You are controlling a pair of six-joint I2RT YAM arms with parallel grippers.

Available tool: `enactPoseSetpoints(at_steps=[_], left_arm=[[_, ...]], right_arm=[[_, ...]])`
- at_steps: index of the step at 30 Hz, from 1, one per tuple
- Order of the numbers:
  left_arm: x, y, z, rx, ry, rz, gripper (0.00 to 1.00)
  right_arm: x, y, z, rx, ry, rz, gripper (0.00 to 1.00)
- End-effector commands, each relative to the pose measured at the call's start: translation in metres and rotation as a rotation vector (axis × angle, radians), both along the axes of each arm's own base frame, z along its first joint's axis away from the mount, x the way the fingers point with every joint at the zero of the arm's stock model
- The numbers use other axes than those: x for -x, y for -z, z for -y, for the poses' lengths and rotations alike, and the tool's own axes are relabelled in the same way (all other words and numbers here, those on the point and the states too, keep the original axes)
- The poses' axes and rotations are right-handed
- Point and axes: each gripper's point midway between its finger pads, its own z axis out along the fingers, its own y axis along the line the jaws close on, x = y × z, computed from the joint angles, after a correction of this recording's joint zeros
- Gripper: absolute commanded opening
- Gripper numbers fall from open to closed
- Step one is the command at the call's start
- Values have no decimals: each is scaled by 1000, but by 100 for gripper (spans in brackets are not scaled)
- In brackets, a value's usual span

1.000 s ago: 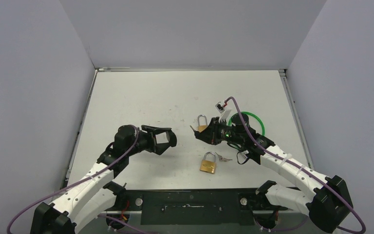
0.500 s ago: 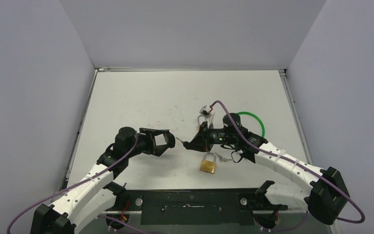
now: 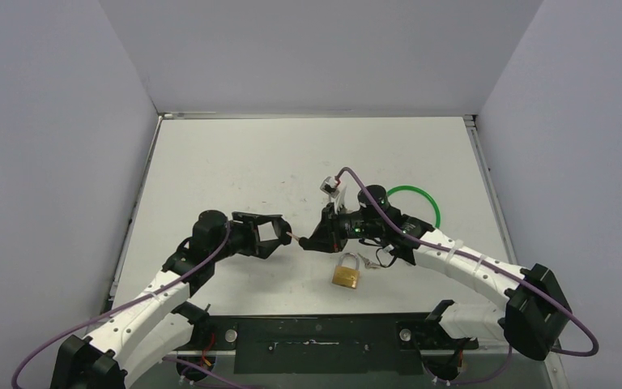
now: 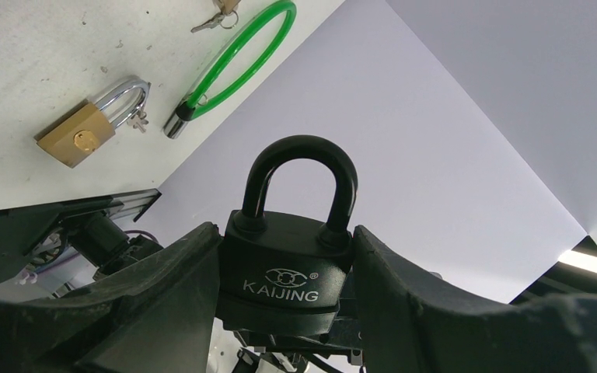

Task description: Unlock with the key

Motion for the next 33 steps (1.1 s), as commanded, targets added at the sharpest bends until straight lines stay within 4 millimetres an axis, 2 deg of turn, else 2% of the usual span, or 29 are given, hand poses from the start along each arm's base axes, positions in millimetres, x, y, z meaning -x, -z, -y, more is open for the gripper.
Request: enactPoseSetpoints(at_steps=[1,4,9,15,20,23,30,33], left_arm=[[-12,-42,4,117,-21,88,25],[-12,-43,5,118,-17,93,24],[-15,-46,5,124,-20,111,23],[-20,-52,6,116,-28,163,22],[-25,-55,4,100,-39,203,22],[-25,-54,4,94,-39,208,21],[-21,-47,4,75,-25,198,21],[-19,-45,6,58,-5,197,21]], right_arm=[[-13,-21,-10,-38,14,80,0],[-17,-20,-11,-37,36,77,0],[-19,-7,-10,-4,59,39,0],[-8,10,-5,54,20,-21,0],[4,11,-3,64,-31,-52,0],[3,3,-3,47,-29,-29,0],[-2,-33,-8,-70,-5,44,0],[-4,-36,-8,-77,7,58,0]])
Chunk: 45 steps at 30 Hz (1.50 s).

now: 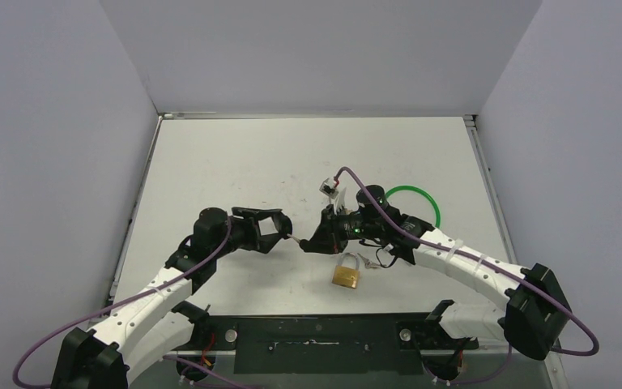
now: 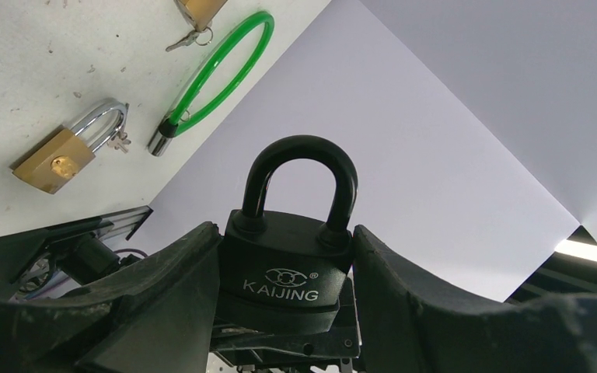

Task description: Unlock with the key

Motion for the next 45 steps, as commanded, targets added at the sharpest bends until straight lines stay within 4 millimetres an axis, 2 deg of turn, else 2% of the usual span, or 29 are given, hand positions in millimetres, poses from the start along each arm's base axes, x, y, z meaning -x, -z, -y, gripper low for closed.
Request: enactPoseSetpoints(at_steps=[1,7,13,21,29,33,45], left_arm=[[-3,-39,7,44,41,139,21],[2,-36,14,-34,140,162,21],[2,-36,14,-70,157,157,21],[0,-34,12,-73,142,149,21],[0,-31,11,-71,130,138,21],[0,-31,10,-72,129,140,21],[0,-27,10,-96,135,141,21]], right_arm=[[-6,-46,-9,-121,0,117,0],[-15,-38,-5,-63,61,108,0],[-18,-29,-4,-25,71,98,0],[-7,-28,-5,-37,11,96,0],[1,-10,-7,5,-40,61,0],[-1,-6,-9,22,-30,60,0],[-13,-9,-13,15,40,54,0]])
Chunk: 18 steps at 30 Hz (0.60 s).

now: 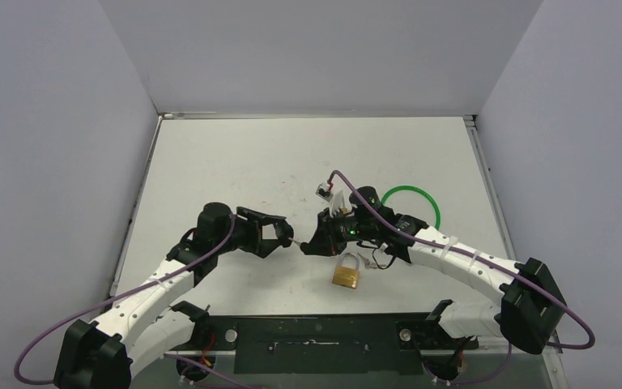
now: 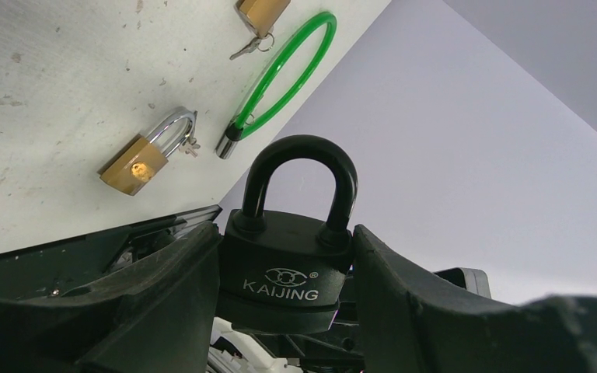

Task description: Unlock with the key

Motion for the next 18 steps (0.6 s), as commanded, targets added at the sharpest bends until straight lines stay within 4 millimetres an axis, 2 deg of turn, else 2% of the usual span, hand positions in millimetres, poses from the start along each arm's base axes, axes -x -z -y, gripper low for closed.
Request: enactPoseSetpoints(at_steps=[1,12,18], left_arm=[[-11,-46,6,66,12,129,21],[-14,-47,6,61,6,140,21],[-18,-42,1,16,-20,140,20]], right_arm=[[-13,-24,-13,-62,25,57,0],[-26,-18,-16,-24,89,24,0],[-41,-16,-20,47,148,-7,0]])
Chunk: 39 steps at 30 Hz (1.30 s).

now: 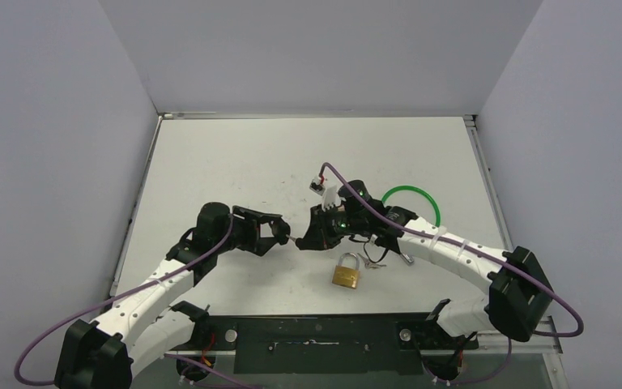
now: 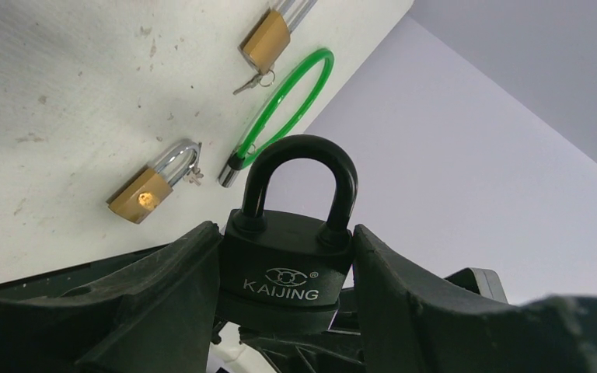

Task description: Unlock with the key

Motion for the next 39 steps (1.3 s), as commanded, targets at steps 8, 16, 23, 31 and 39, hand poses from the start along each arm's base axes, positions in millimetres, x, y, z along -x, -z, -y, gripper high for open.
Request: enactPoseSetpoints(at_steps=[8,16,23,31,39], left_arm=[[-28,-42,-2,-39,-60,113,17],[-34,-42,0,-44,-63,109,17],[-34,-58,4,7,-54,135,17],[-33,-65,8,56,-47,156,17],[-45,-82,7,52,-54,327,17]], right_arm=[[-43,-15,-27,105,126,23,0],[-59,-19,-45,106,158,14,0],[-74,-13,-56,97,195,29,0],[-91,-24,-75,45,212,43,0],[-92,-72,-76,-260,200,-130,0]])
